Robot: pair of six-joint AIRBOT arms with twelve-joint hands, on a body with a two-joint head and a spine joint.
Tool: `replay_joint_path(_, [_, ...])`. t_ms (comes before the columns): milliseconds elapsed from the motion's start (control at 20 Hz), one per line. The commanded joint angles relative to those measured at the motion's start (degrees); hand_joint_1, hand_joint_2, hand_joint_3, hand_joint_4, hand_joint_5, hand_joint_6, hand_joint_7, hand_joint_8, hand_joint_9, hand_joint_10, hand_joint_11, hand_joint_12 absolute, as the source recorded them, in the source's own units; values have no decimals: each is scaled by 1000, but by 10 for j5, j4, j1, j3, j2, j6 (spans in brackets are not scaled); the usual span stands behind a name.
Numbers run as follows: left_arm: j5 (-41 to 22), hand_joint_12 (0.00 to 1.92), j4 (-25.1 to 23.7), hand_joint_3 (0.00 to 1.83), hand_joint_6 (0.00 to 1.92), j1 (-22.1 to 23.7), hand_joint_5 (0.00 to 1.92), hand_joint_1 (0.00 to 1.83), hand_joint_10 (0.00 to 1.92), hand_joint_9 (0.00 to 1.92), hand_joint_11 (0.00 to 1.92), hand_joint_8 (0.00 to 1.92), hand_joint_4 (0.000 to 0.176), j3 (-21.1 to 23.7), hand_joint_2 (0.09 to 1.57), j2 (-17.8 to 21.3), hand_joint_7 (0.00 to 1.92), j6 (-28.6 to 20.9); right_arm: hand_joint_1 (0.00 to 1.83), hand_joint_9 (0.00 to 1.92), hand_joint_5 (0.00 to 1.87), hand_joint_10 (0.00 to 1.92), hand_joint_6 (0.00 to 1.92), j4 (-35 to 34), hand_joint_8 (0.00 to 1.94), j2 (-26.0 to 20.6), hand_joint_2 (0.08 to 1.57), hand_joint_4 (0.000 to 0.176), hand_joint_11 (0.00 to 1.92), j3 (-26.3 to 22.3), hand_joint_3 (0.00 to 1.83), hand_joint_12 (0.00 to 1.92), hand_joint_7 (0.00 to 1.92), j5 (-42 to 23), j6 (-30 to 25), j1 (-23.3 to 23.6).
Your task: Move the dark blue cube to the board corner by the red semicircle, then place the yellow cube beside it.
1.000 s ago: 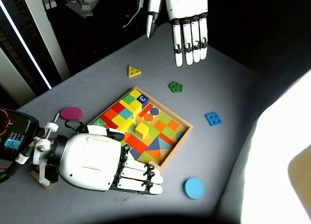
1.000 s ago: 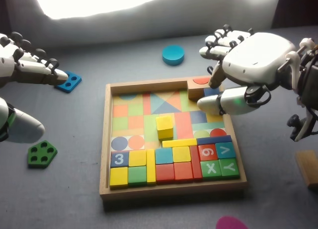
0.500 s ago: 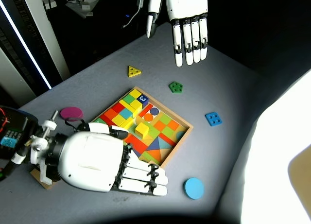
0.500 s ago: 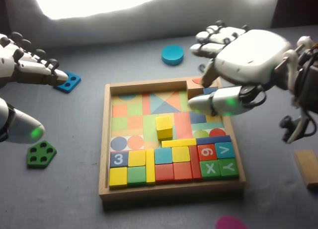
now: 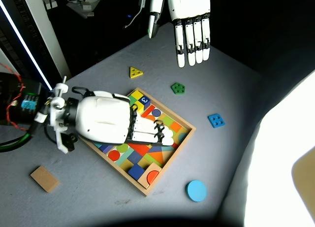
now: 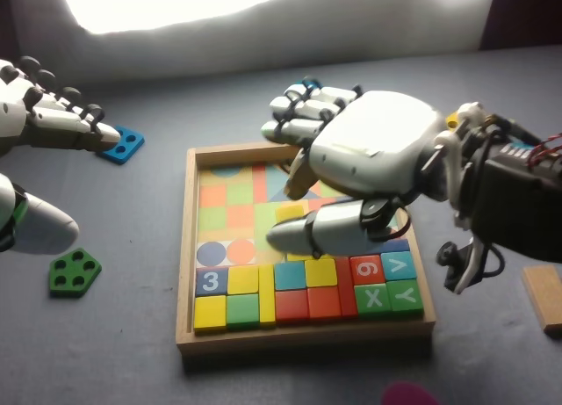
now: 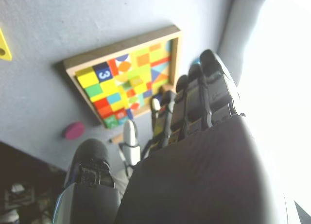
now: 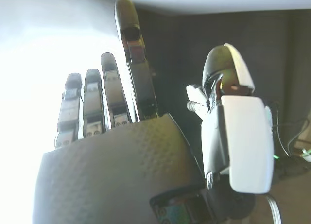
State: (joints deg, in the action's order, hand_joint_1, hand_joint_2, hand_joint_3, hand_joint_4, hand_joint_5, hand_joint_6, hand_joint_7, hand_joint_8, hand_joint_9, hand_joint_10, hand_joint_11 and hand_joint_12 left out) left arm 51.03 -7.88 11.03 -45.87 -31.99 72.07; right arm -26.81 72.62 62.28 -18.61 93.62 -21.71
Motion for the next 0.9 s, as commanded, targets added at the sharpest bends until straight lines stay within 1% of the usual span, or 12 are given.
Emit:
replay_joint_path(0, [-45,396,-4,1,2,4,6,0,6,68,0,4,45,2,1236,1,66,0,0,0,876,0,5,8,8,0,1143,0,0,-1,0,0,180,-57,2,4])
replay_joint_path(150, [-45,385,-4,0,0,4,0,0,0,58,0,0,45,2,1236,1,50,0,0,0,873,0,3,8,3,9,1147,0,0,0,0,0,175,-57,6,0])
replay_joint_path(200, [-45,351,-4,0,0,4,0,0,1,46,0,1,47,2,1232,1,40,0,0,0,872,0,2,8,3,12,1149,0,0,1,0,0,174,-57,8,-3])
replay_joint_path(300, [-45,378,-4,0,1,4,2,0,4,56,0,2,48,3,1233,1,48,0,0,0,871,0,2,8,0,14,1147,0,0,4,0,0,169,-57,7,-7])
replay_joint_path(350, [-45,353,-4,0,0,4,0,0,1,49,0,0,49,3,1230,1,45,0,0,0,870,0,1,8,0,16,1148,0,0,6,0,0,168,-57,4,-9])
replay_joint_path(400, [-45,372,-4,0,2,4,8,0,3,55,0,2,50,4,1229,1,53,0,0,0,872,0,2,8,5,18,1150,0,0,9,1,0,179,-56,-1,-11])
replay_joint_path(450, [-45,350,-4,1,0,4,1,0,2,57,0,2,47,4,1235,1,44,0,0,0,878,0,5,8,8,19,1152,0,0,12,2,0,189,-53,-8,-11])
replay_joint_path(650, [-45,377,-4,1,0,4,0,0,3,64,0,3,51,5,1237,1,54,0,0,0,875,0,3,8,7,26,1155,0,0,28,3,0,189,-38,-24,-14])
replay_joint_path(700, [-45,423,-4,0,0,4,0,0,1,65,0,0,44,6,1236,1,54,0,0,0,873,0,2,8,5,27,1153,0,0,31,1,0,188,-33,-26,-14])
replay_joint_path(750, [-45,423,-4,0,0,4,0,0,1,65,0,0,44,6,1236,1,54,0,0,0,873,0,2,8,5,28,1153,0,0,33,1,0,188,-28,-29,-14])
replay_joint_path(800, [-45,521,-4,1,6,5,22,0,5,81,0,6,51,6,1239,1,84,0,0,0,846,0,0,8,0,28,1152,0,0,34,1,0,153,-25,-30,-15])
replay_joint_path(850, [-45,478,-4,0,4,5,7,0,1,73,0,3,51,7,1238,1,74,0,0,0,840,0,0,8,1,28,1154,0,0,36,1,0,150,-25,-31,-16])
